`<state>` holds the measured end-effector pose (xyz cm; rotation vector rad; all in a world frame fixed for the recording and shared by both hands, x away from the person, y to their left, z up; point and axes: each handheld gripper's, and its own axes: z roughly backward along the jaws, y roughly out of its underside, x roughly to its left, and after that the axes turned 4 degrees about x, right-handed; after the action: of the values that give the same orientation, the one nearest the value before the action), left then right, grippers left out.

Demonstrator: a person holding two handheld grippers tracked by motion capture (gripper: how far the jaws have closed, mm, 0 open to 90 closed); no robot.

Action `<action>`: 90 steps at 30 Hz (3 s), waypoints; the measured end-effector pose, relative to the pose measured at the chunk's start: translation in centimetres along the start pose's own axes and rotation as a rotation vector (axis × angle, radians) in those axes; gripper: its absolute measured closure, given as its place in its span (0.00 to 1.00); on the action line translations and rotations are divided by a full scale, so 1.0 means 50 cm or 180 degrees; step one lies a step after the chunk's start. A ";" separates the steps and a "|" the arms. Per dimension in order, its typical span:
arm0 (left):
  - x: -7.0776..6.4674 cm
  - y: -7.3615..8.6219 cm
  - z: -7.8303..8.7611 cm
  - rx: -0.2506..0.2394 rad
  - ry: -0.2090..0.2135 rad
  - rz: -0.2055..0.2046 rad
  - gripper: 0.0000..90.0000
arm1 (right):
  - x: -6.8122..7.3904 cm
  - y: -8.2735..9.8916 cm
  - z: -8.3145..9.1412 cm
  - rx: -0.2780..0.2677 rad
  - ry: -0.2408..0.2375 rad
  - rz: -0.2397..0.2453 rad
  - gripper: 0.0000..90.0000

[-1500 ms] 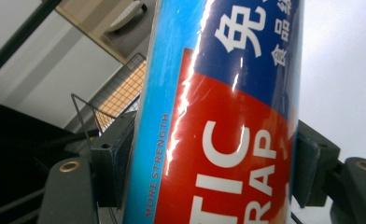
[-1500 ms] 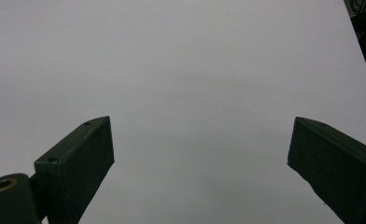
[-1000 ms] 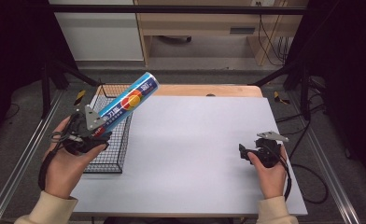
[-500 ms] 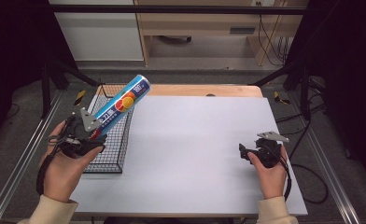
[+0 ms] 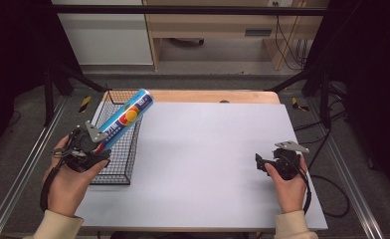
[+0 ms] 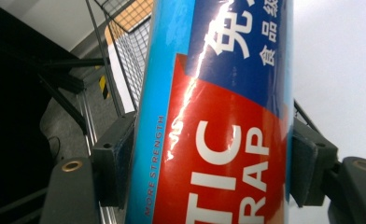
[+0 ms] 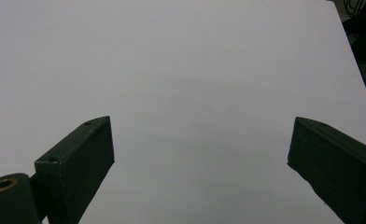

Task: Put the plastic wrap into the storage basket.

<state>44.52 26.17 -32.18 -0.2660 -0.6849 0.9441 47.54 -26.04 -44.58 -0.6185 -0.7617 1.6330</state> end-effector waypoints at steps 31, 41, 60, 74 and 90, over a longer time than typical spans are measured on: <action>0.000 0.012 -0.032 0.0329 0.0021 0.0067 0.34 | 0.003 0.003 0.003 0.0002 -0.0038 0.0011 0.08; -0.002 0.022 -0.034 0.0522 0.0008 0.0100 0.34 | 0.001 0.006 0.002 0.0026 -0.0050 0.0013 0.08; 0.022 -0.006 -0.064 0.0805 0.0001 0.0367 0.34 | 0.009 0.006 -0.002 0.0036 -0.0136 0.0029 0.08; 0.026 -0.012 -0.085 0.1003 0.0016 0.0352 0.35 | 0.009 0.006 -0.004 0.0040 -0.0164 0.0034 0.08; 0.022 -0.025 -0.107 0.1120 0.0052 0.0374 0.35 | 0.009 0.005 -0.005 0.0047 -0.0181 0.0046 0.09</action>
<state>49.21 26.77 -35.19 -0.0022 -0.4810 1.1546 47.48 -25.57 -44.96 -0.5704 -0.7872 1.6740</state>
